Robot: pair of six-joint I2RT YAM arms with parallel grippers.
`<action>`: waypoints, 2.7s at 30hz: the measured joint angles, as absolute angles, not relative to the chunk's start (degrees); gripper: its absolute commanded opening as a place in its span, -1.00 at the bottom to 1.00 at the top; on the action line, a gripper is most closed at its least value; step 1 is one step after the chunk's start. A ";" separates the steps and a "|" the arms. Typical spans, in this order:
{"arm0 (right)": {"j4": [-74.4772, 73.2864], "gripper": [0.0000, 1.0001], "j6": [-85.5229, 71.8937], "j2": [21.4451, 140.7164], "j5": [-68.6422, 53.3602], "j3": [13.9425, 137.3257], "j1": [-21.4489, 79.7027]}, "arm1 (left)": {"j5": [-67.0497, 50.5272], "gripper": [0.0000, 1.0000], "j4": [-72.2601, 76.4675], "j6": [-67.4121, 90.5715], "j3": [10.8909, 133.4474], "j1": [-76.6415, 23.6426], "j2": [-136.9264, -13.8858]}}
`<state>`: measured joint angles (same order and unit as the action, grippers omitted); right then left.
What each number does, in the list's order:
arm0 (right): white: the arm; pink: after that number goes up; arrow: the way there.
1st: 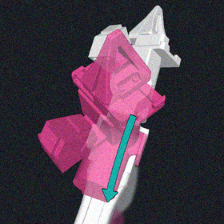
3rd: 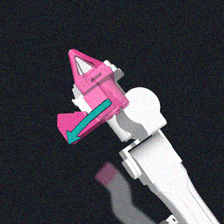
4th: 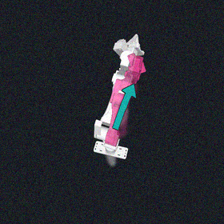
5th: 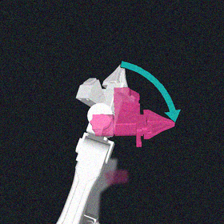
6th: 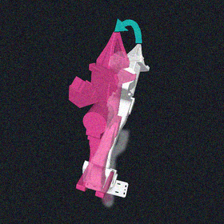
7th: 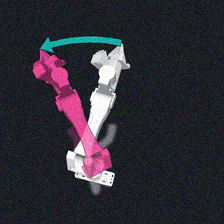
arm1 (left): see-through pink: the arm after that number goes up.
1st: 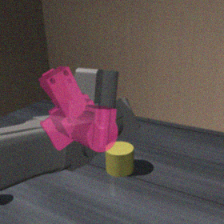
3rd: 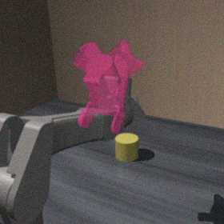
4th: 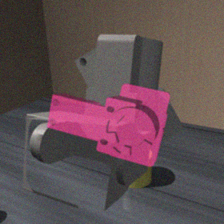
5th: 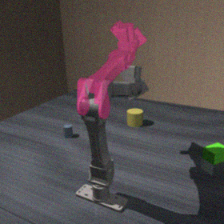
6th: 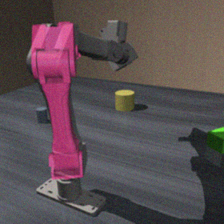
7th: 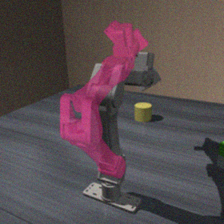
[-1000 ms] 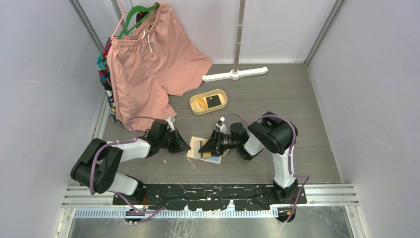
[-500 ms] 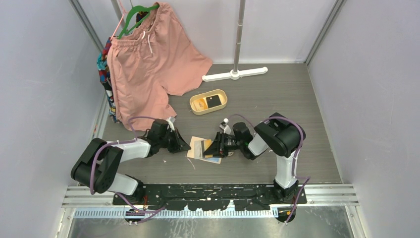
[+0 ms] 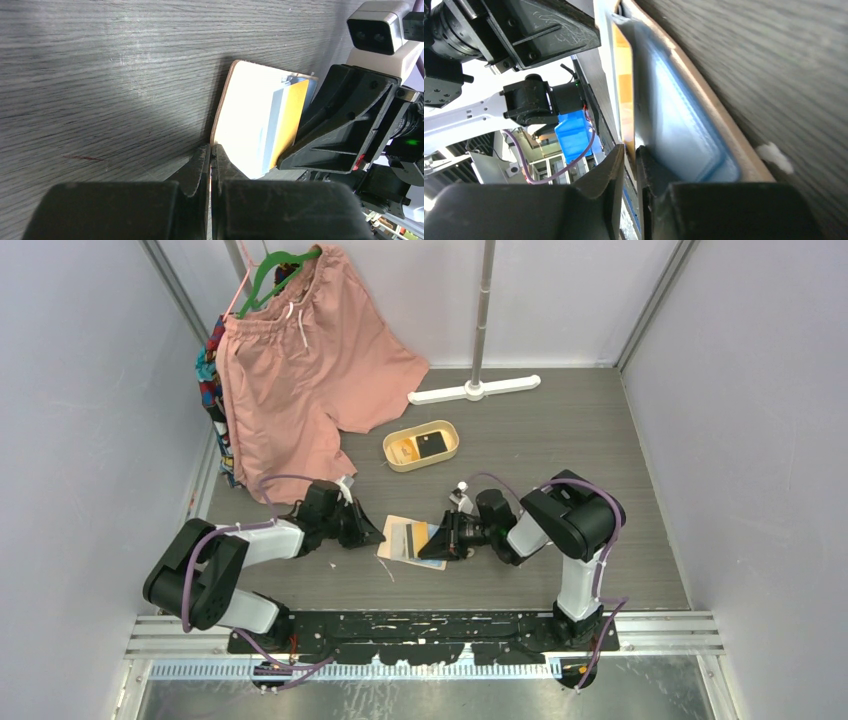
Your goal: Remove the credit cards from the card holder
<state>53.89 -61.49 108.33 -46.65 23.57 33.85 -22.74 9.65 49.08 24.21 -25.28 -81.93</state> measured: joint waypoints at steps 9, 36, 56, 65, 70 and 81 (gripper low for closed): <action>52.40 -0.98 -60.69 107.63 -47.11 22.39 32.75 | -22.76 -1.00 9.67 49.08 24.25 -25.28 -82.32; -21.17 -0.98 -30.30 92.55 -38.26 68.23 27.09 | -20.14 -1.00 11.35 49.52 22.15 -25.87 -79.42; -58.67 -0.97 -10.72 135.35 -36.40 123.90 26.87 | -19.27 -1.00 10.66 49.36 18.41 -25.87 -74.08; -60.49 -0.98 -10.59 141.14 -35.83 132.29 26.48 | -19.07 -1.00 10.31 49.25 18.39 -25.87 -73.89; -60.99 -0.97 -10.59 143.39 -35.83 135.26 26.22 | -19.20 -1.00 10.39 49.25 18.44 -25.87 -74.08; -61.63 -0.96 -10.74 148.27 -35.86 137.73 25.85 | -20.01 -1.00 10.76 49.28 19.16 -25.87 -75.46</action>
<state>-61.63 -10.74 148.27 -35.86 137.73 25.85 -20.01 10.76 49.28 19.16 -25.87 -75.46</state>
